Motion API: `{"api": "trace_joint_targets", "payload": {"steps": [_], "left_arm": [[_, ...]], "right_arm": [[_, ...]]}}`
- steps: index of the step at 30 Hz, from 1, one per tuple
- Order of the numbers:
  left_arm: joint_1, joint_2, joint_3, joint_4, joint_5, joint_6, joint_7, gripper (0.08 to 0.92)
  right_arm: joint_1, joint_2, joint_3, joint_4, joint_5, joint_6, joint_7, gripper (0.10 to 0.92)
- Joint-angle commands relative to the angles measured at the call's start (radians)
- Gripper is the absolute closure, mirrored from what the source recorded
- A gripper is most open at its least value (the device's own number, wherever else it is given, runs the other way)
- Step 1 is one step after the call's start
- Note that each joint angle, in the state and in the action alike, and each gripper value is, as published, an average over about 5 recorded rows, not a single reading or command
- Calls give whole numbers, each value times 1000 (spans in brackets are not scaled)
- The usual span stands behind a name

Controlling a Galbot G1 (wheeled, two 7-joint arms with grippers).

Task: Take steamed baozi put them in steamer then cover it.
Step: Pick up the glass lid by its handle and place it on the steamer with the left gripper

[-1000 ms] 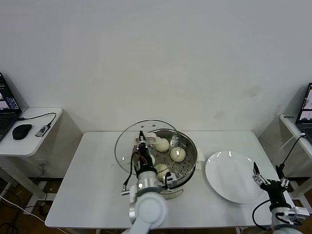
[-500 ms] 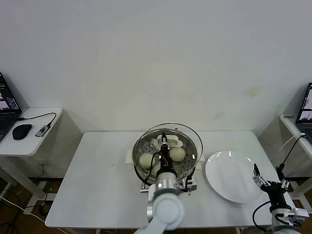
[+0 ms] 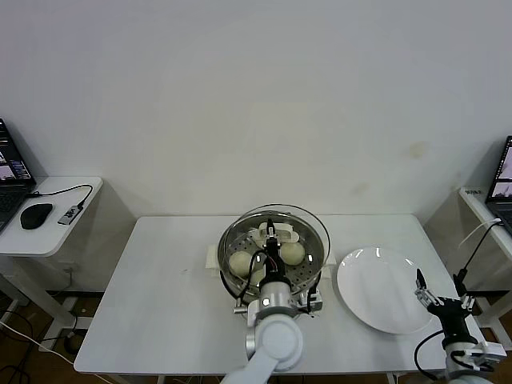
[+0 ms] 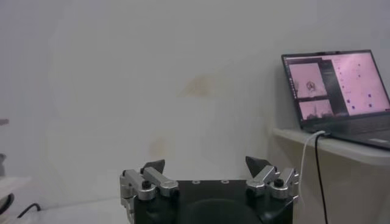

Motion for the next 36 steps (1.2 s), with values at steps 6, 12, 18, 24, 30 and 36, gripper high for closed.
{"api": "trace_joint_targets", "payload": {"steps": [6,12,18,24,30,36], "left_arm": [[18,-2,-7,25,47,40,8,870],[21,-2,-12,24,52,39,14,870],[27,-2,-11,27,54,36,20,870],[24,0,-17,36,52,34,16,870],[23,0,-18,45,51,31,11,870],[24,0,-16,51,47,27,6,870]], "right_arm": [[1,2,0,-1,-4,2,-2,203],[3,1,-1,-1,-4,1,-2,203],[3,3,-2,-1,-5,1,-3,203],[2,5,-2,1,-6,2,-3,203],[-2,5,0,3,-6,3,-3,203],[-1,5,2,5,-6,3,-4,203]]}}
